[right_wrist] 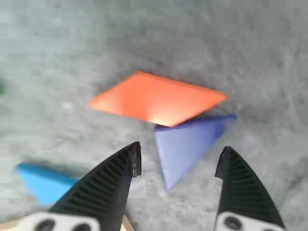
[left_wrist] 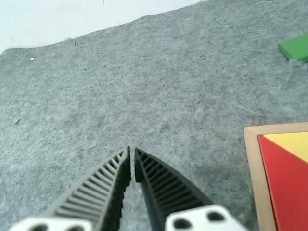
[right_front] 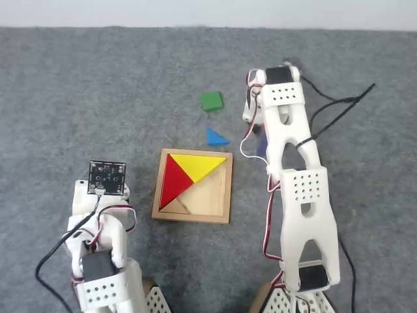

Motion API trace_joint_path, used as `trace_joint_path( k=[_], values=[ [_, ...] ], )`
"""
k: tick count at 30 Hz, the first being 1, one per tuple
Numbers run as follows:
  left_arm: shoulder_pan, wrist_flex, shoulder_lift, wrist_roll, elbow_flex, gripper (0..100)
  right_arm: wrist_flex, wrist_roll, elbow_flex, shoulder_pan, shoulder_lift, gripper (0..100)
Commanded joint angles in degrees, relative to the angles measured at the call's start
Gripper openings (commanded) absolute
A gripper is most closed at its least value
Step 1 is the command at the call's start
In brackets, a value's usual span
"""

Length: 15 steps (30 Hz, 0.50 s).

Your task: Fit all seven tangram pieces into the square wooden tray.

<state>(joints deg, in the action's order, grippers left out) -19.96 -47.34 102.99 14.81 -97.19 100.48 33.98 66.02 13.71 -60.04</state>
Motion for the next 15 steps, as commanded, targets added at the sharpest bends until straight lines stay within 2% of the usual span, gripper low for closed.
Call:
trace_joint_path(
  k=[1, 3, 6, 12, 15],
  values=[
    [-0.2, -0.2, 1.2, 0.7, 0.7, 2, 2.2, -2.7, 7.0, 0.1, 0.7, 25.6],
    [-0.2, -0.2, 1.2, 0.7, 0.7, 2, 1.8, -4.7, 8.2, 0.1, 0.5, 25.5],
    [-0.2, -0.2, 1.2, 0.7, 0.7, 2, 0.7, -12.0, 7.8, 0.2, 0.3, 23.4],
    [-0.2, -0.2, 1.2, 0.7, 0.7, 2, -3.8, -28.9, 8.1, 0.0, -5.2, 5.4],
    [-0.2, -0.2, 1.2, 0.7, 0.7, 2, -4.0, -35.3, 8.3, 0.3, -8.3, 1.6]
  ],
)
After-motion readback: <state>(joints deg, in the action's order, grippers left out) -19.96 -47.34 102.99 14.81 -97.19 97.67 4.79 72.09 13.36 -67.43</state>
